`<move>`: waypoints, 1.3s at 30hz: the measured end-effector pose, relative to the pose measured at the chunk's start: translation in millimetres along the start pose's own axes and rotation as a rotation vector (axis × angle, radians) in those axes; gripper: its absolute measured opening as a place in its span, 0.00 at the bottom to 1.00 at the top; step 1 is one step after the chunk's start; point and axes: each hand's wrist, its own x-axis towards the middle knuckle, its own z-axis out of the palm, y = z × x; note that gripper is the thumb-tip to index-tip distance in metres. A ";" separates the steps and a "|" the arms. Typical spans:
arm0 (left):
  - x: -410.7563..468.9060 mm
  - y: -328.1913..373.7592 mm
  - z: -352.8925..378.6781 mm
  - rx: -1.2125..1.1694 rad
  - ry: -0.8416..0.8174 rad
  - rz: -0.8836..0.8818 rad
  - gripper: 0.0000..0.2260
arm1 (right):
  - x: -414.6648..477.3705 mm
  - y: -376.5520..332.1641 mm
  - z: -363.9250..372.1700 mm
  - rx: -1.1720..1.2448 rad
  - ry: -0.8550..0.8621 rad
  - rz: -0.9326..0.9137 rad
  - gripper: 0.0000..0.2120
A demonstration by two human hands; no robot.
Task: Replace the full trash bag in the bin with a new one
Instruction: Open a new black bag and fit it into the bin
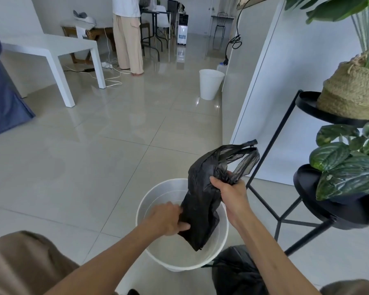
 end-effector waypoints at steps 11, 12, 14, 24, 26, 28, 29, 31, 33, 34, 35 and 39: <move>-23.5 14.6 -39.8 -0.737 0.475 0.119 0.16 | -19.1 10.8 5.3 -0.009 -0.527 0.017 0.13; -22.6 14.4 -38.5 -0.743 0.501 0.106 0.14 | -19.7 11.6 4.4 -0.041 -0.534 -0.004 0.15; -20.6 13.2 -37.6 -0.740 0.544 0.092 0.10 | -20.9 12.9 5.2 -0.086 -0.528 -0.031 0.16; -26.0 -19.5 -50.9 -0.653 0.671 -0.099 0.10 | -6.4 14.5 -0.7 -0.184 -0.113 0.005 0.15; -29.5 -34.2 -51.2 -0.626 0.673 -0.168 0.11 | -1.4 16.6 -11.7 -0.154 -0.008 0.037 0.15; -30.7 -46.0 -51.1 -0.606 0.684 -0.221 0.11 | 0.1 16.2 -17.7 -0.126 0.064 0.052 0.16; -30.5 -50.5 -51.2 -0.595 0.687 -0.243 0.11 | 0.4 15.4 -18.0 -0.117 0.090 0.056 0.16; -29.2 -58.2 -51.7 -0.573 0.647 -0.290 0.11 | 1.0 13.8 -15.8 -0.110 0.127 0.059 0.17; -28.4 -65.7 -54.1 -0.533 0.540 -0.335 0.10 | 3.4 13.2 -12.8 -0.125 0.154 0.051 0.17; -28.5 -70.1 -55.7 -0.516 0.487 -0.344 0.11 | 4.3 13.2 -11.6 -0.140 0.161 0.041 0.17; -29.1 -74.6 -58.2 -0.503 0.444 -0.344 0.11 | 4.5 13.2 -10.5 -0.155 0.164 0.031 0.16; -33.7 -88.1 -78.8 -0.493 0.378 -0.318 0.16 | 4.2 16.1 -8.2 -0.246 0.158 0.006 0.15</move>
